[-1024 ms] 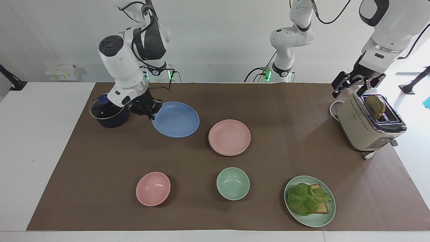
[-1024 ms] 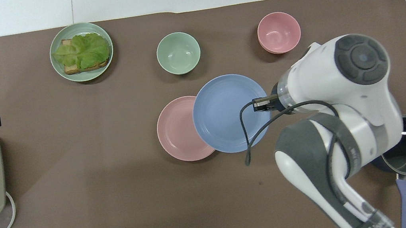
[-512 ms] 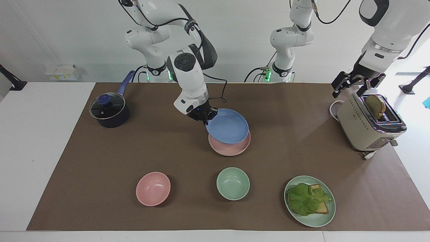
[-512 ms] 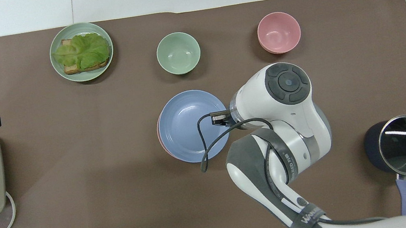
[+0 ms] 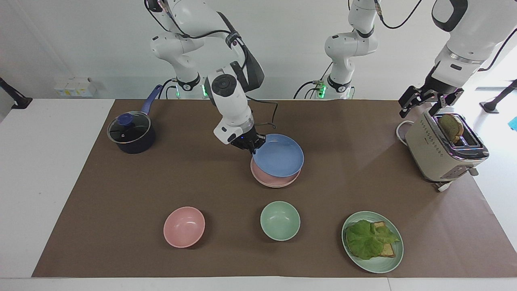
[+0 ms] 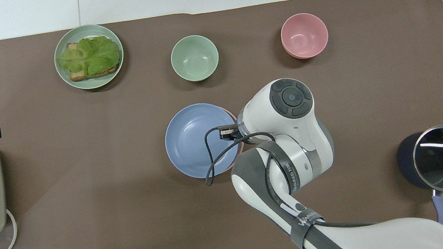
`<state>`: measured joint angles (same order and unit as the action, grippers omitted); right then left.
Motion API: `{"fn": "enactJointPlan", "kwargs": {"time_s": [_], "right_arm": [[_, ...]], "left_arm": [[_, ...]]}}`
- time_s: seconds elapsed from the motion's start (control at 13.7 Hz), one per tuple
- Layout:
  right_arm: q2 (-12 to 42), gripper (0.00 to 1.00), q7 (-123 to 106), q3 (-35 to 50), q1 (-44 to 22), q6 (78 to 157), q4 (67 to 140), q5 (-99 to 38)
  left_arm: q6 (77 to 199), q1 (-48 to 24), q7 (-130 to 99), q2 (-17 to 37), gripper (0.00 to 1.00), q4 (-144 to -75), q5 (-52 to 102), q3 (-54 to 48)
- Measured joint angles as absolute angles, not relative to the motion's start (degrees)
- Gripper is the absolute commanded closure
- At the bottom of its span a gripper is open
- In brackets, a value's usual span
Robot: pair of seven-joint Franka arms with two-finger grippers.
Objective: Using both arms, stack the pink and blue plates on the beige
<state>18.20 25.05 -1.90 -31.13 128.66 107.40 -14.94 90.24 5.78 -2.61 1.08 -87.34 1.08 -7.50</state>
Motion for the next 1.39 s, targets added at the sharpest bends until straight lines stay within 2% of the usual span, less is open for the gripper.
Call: {"fn": "enactJointPlan", "kwargs": {"time_s": [0.15,0.51,0.8,1.39], "right_arm": [[18.39,0.00,24.92,-1.94,-30.98,128.84,107.41,-14.94],[18.27,0.00,24.08,-2.30,-29.99,129.03,106.68,-12.18],[14.23,0.00,23.93,-2.60,-25.13,128.03,105.64,-2.60],[3.91,0.00,19.29,-2.84,-17.06,110.32,99.16,2.87]], "left_arm": [[90.24,5.78,-2.60,1.08,0.00,-87.34,1.08,-7.50],[90.24,5.78,-2.60,1.08,0.00,-87.34,1.08,-7.50],[90.24,5.78,-2.60,1.08,0.00,-87.34,1.08,-7.50],[90.24,5.78,-2.60,1.08,0.00,-87.34,1.08,-7.50]]}}
